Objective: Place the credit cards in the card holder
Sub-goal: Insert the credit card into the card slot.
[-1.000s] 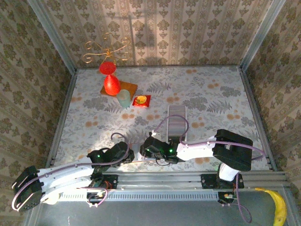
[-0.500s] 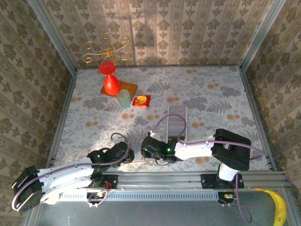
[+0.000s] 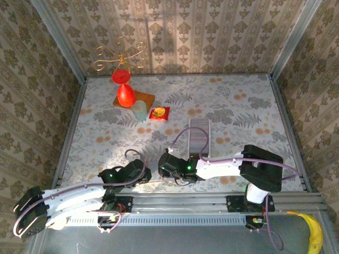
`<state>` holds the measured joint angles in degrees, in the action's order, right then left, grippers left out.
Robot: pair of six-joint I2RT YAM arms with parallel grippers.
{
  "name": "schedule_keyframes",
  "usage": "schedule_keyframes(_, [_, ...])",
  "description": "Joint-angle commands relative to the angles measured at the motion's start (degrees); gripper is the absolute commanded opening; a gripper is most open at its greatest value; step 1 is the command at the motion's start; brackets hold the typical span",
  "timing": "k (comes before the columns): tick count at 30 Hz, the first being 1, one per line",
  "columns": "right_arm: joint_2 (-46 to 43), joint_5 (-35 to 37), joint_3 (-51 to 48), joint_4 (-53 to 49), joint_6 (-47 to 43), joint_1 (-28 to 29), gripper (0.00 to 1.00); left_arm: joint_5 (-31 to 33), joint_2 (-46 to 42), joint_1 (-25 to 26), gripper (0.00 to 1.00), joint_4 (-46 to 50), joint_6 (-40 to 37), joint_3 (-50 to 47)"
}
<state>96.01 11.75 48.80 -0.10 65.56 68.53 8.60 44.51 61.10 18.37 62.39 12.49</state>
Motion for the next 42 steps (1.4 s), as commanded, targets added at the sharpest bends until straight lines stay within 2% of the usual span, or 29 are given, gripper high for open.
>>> schedule_keyframes(1, [-0.77,3.09,-1.33,-2.55,-0.17,0.46,0.27,-1.43,0.14,0.82,0.29,0.97,1.34,-1.36])
schedule_keyframes(12, [3.72,-0.21,0.87,0.48,0.20,0.81,0.22,-1.61,0.14,0.87,0.29,1.20,1.32,-1.42])
schedule_keyframes(22, [5.51,-1.29,3.28,0.78,-0.17,1.16,0.21,-1.57,0.03,1.04,0.29,1.19,1.42,-1.50])
schedule_keyframes(28, [5.50,-2.99,2.93,4.79,-0.39,1.25,0.21,-1.59,0.04,1.14,0.29,1.09,1.48,-1.54])
schedule_keyframes(31, [4.01,-2.24,1.82,6.15,-0.85,1.51,0.21,-1.59,-0.04,1.13,0.29,1.31,1.51,-1.60])
schedule_keyframes(42, [-0.13,4.06,-1.77,-0.29,1.05,1.60,0.21,-1.32,-0.66,1.17,0.29,1.42,1.73,-1.77])
